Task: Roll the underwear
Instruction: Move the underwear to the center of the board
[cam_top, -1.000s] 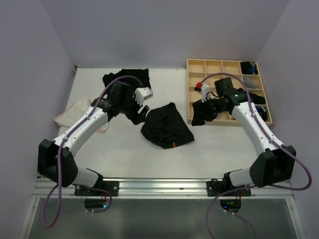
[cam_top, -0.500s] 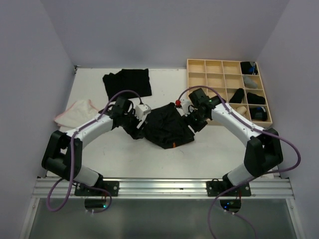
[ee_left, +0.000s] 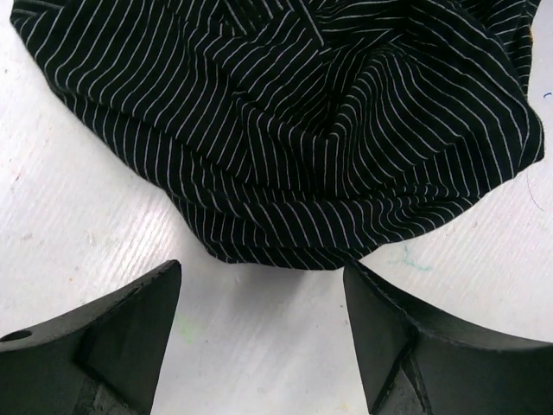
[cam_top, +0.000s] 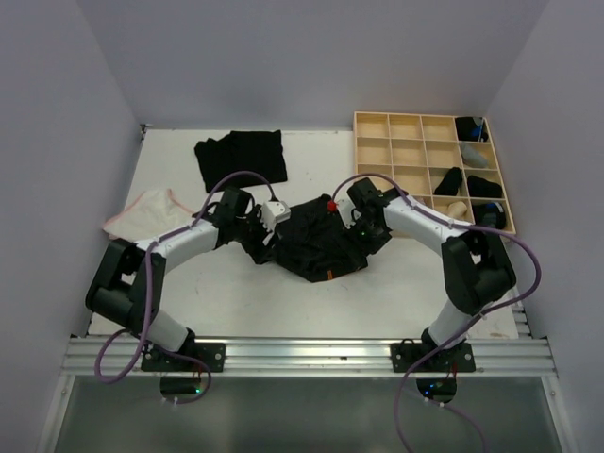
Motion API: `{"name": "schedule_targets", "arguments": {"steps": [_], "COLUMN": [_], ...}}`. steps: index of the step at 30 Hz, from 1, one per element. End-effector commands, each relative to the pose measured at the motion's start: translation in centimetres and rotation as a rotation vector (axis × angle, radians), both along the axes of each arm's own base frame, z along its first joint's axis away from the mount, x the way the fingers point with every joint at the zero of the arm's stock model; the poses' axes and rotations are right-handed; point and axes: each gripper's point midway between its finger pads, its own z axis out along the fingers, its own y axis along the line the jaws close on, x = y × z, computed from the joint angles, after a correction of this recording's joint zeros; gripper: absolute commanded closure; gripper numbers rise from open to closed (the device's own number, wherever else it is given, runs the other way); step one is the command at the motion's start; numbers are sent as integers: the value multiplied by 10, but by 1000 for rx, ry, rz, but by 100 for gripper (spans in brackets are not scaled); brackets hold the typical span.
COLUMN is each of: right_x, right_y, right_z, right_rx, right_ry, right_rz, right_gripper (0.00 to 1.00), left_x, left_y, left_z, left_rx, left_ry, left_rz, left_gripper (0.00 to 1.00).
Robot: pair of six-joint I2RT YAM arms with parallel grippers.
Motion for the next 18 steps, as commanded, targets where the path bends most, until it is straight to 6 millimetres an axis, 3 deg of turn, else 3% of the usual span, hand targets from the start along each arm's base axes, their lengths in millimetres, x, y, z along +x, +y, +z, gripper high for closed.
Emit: {"name": "schedule_targets", "arguments": {"steps": [1, 5, 8, 9, 11, 14, 15, 17, 18], "right_x": [5, 5, 6, 7, 7, 8, 8, 5, 5], "right_y": [13, 18, 25, 29, 33, 38, 39, 43, 44], "right_z": [-4, -14, -10, -5, 2, 23, 35, 55, 65], "right_rx": [48, 60, 89, 108, 129, 171, 191, 229, 248], "right_ry": [1, 23, 26, 21, 16, -17, -40, -67, -87], "right_rz": [38, 57, 66, 68, 75, 82, 84, 85, 85], "right_gripper": [23, 31, 50, 60, 70, 95, 100, 100, 100], "left_x": [11, 2, -5, -7, -11, -15, -23, -22, -32], "left_y": [-13, -15, -17, -16, -14, -11, -10, -9, -5], "left_z": [3, -4, -3, -3, 3, 19, 22, 45, 48], "left_rx": [-53, -65, -81, -80, -86, -104, -105, -121, -110], "left_ry": [-101, -92, -66, -58, -67, -89, -65, -86, -48], "left_rz": [-113, -183, -201, -199, -194, -174, -178, -151, -147], "left_gripper": [21, 27, 45, 55, 63, 83, 97, 100, 100]}}
